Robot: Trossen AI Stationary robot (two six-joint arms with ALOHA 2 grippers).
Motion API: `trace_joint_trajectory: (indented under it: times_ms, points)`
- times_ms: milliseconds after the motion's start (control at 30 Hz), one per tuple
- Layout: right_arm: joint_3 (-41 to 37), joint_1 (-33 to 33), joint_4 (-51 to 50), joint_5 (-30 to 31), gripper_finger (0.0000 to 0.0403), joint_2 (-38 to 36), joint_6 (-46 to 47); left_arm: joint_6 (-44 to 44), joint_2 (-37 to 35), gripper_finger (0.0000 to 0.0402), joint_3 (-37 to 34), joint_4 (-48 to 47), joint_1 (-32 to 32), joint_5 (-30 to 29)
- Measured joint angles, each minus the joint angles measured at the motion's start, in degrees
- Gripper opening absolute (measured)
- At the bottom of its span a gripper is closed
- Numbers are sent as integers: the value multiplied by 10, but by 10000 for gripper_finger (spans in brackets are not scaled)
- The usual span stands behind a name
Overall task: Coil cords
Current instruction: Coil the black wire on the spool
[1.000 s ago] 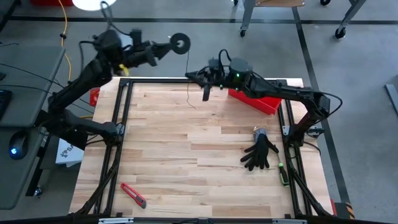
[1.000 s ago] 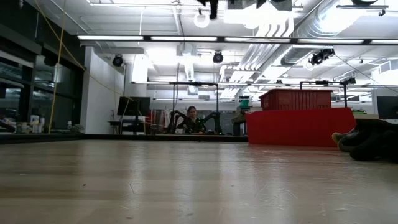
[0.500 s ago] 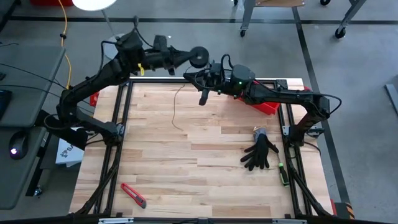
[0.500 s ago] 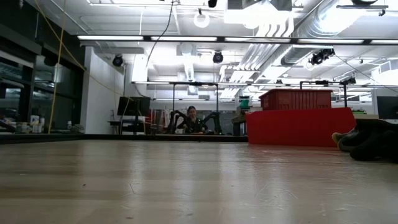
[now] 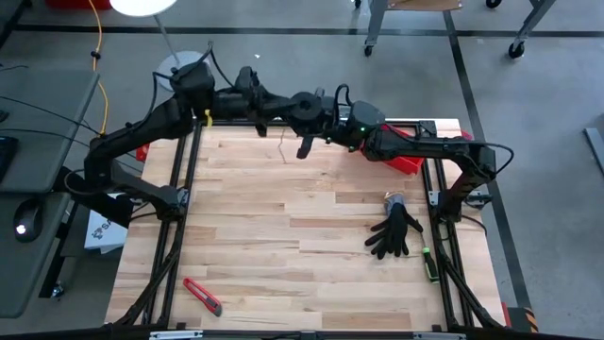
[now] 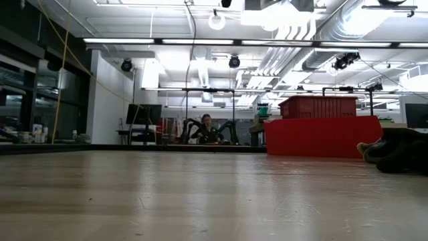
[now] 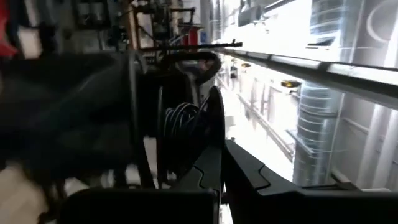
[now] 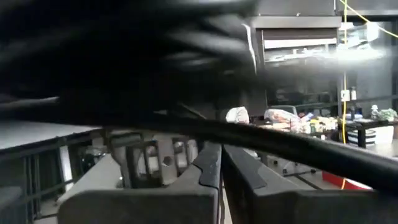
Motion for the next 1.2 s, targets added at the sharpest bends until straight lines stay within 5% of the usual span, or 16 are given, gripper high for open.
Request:
trace_joint_trajectory:
  times_ms: [467, 767, 967, 1200]
  points:
    - [0, -41, -21, -57, 0, 1, -46, 91, -90, 0, 0, -250, 23, 35]
    - [0, -69, -70, -94, 0, 0, -44, 351, -100, 0, 0, -364, 70, 12]
    - [0, -74, -88, -95, 0, 0, -28, 569, -100, 0, 0, -358, 86, -94]
    - [0, -74, -88, -95, 0, -1, -13, 658, -98, 0, -1, -255, 88, -118]
